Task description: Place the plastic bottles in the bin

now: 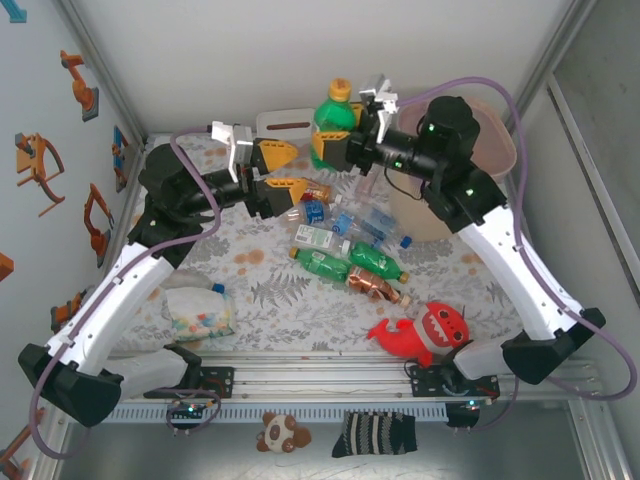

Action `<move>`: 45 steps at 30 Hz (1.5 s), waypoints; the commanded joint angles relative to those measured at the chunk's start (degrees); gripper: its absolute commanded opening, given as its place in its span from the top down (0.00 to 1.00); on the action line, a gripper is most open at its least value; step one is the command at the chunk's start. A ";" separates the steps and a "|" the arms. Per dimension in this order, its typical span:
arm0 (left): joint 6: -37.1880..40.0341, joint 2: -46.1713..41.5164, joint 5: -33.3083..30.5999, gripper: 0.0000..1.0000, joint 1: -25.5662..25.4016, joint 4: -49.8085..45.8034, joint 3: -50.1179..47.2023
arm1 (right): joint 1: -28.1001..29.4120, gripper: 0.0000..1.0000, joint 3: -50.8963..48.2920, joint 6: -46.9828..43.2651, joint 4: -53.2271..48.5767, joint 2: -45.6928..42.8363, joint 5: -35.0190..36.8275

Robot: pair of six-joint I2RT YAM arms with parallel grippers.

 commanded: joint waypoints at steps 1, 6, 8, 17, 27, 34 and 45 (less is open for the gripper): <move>1.27 -1.12 -0.30 0.19 -0.15 -0.71 -0.76 | -3.05 0.52 3.16 -3.66 -8.76 -1.37 8.82; 1.36 -1.08 -0.35 0.18 -0.15 -0.99 -0.76 | -11.09 0.55 4.33 0.66 -12.90 -1.55 14.70; 1.27 -0.99 -0.34 0.19 -0.21 -1.05 -0.76 | -14.66 0.56 4.09 4.17 -13.22 -1.48 16.87; 1.18 -1.85 -0.61 0.18 -0.19 -2.09 -1.02 | -27.30 0.60 4.44 22.82 -15.01 3.21 20.80; 3.20 -5.33 -3.36 0.18 -0.22 -7.60 -2.99 | -32.20 0.56 1.45 47.23 -9.74 11.28 26.09; 3.04 -8.69 -5.49 0.19 -0.20 -10.90 -5.20 | -32.63 0.54 6.42 59.57 -21.74 19.22 35.15; 3.42 -12.38 -8.52 0.19 -0.30 -16.82 -7.63 | -33.80 0.48 6.82 71.40 -22.65 28.88 32.22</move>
